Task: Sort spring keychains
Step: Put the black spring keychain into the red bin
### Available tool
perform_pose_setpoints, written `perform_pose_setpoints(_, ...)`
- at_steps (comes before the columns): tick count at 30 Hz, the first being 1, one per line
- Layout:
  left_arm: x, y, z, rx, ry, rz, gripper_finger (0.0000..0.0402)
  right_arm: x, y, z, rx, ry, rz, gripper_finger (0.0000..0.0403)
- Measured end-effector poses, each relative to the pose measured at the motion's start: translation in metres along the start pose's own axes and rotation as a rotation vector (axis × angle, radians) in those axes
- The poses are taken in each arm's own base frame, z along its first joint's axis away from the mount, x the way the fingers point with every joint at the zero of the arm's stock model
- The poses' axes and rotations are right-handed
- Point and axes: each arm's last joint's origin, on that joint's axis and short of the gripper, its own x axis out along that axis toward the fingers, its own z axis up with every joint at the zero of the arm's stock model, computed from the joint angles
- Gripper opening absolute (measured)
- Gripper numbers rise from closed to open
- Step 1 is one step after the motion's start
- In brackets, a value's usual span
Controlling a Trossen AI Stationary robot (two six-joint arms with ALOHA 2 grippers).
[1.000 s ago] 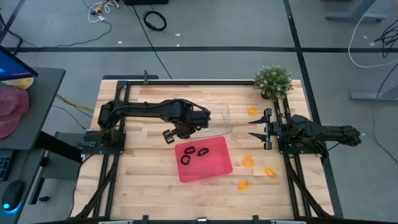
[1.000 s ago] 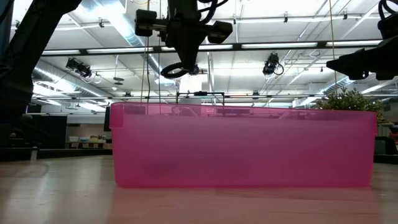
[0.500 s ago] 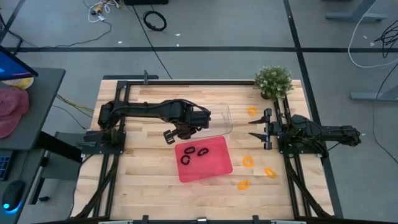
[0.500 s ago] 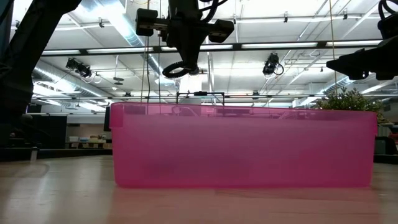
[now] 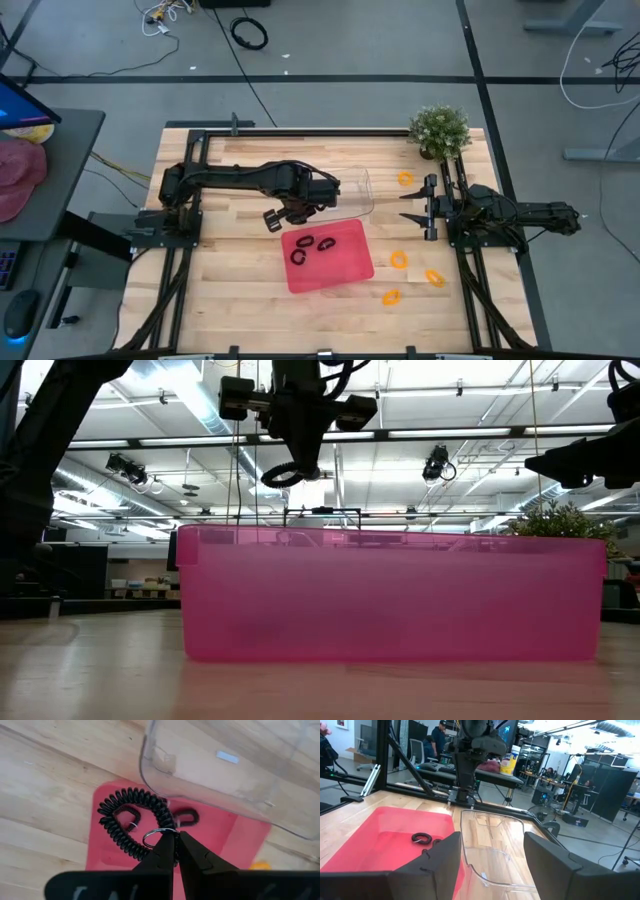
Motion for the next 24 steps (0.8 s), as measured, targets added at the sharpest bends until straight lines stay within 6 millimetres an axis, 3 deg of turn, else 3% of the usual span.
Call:
perform_pose_setpoints(13, 0.035, -0.012, -0.007, 0.014, -0.032, 0.034, 0.0008, 0.0, 0.0, 0.0, 0.0, -0.001, -0.002, 0.0222)
perform_pose_setpoints(24, 0.052, -0.013, -0.018, 0.031, -0.011, 0.063, 0.0008, 0.0, 0.0, 0.0, 0.0, -0.001, -0.008, 0.0222)
